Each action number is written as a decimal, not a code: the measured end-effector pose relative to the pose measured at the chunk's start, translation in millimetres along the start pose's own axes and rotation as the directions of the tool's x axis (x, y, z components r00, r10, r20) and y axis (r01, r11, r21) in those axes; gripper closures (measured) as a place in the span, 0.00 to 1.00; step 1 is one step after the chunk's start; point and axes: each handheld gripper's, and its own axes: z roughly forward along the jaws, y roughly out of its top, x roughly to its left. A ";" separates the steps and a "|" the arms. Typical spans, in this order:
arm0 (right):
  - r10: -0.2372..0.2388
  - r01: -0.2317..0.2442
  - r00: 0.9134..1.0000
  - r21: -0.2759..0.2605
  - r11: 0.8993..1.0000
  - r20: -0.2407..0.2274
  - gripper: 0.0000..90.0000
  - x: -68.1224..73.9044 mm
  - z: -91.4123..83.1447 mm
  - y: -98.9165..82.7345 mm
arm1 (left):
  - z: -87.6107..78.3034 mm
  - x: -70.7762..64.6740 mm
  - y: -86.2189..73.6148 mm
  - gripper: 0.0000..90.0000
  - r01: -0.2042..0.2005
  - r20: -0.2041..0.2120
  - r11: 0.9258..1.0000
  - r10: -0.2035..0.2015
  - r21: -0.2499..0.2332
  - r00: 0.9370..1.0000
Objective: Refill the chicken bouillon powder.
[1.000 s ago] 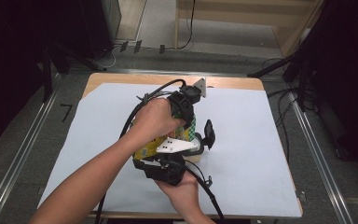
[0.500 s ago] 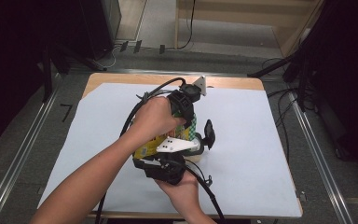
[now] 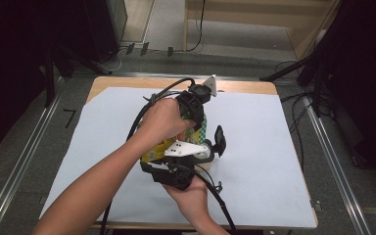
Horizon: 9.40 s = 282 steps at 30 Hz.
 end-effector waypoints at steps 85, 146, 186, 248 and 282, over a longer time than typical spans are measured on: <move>0.002 -0.002 1.000 -0.016 1.000 -0.019 0.77 -8.8 -12.8 0.6 | 9.2 -11.7 18.5 0.97 -0.048 0.001 0.991 0.048 0.123 0.999; -0.015 0.015 1.000 -0.007 1.000 -0.019 0.78 -11.3 0.2 1.5 | 13.8 -0.3 15.6 0.98 -0.029 -0.006 0.992 0.030 0.125 1.000; -0.028 0.028 0.999 -0.003 1.000 -0.028 0.77 -13.5 -5.7 2.8 | 14.1 5.1 18.3 0.97 -0.004 0.003 0.993 0.003 0.118 1.000; -0.034 0.034 0.999 -0.012 0.999 -0.019 0.79 -13.7 -6.6 2.0 | 14.8 6.1 17.9 0.98 0.008 -0.005 0.990 -0.007 0.141 1.000; -0.035 0.034 0.999 -0.018 0.999 -0.018 0.80 -13.4 -7.4 2.3 | 15.3 4.8 19.1 0.98 0.008 -0.008 0.989 -0.007 0.148 1.000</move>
